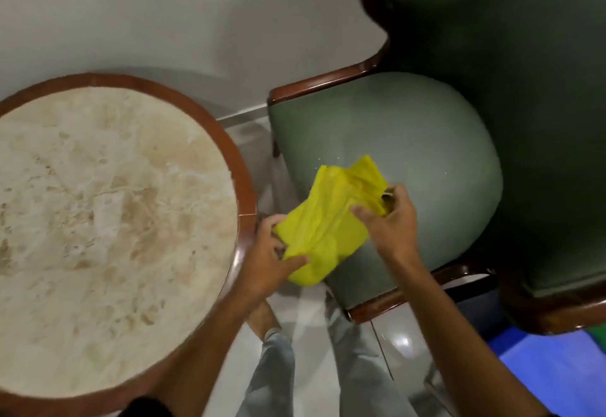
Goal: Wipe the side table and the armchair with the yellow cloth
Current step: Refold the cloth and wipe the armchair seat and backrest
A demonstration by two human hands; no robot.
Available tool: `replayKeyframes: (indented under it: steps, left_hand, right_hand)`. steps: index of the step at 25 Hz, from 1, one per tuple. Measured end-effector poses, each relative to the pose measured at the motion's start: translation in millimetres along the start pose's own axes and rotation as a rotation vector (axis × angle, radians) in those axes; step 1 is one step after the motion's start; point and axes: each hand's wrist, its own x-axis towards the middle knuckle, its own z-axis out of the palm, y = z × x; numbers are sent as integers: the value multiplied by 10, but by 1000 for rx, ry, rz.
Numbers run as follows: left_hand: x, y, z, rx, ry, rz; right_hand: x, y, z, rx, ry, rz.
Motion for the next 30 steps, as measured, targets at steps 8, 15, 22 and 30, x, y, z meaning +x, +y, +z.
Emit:
replayKeyframes:
  steps: [8, 15, 22, 30]
  left_hand:
    - [923, 270, 53, 1044, 220, 297]
    - [1516, -138, -863, 1352, 270, 372]
    - [1544, -163, -913, 1284, 292, 408]
    - [1560, -201, -863, 1239, 364, 498]
  right_hand:
    - [393, 576, -64, -685, 193, -27]
    - [1684, 959, -625, -1032, 230, -286]
    - [1596, 1093, -750, -759, 757, 441]
    - [958, 608, 937, -1114, 35, -503]
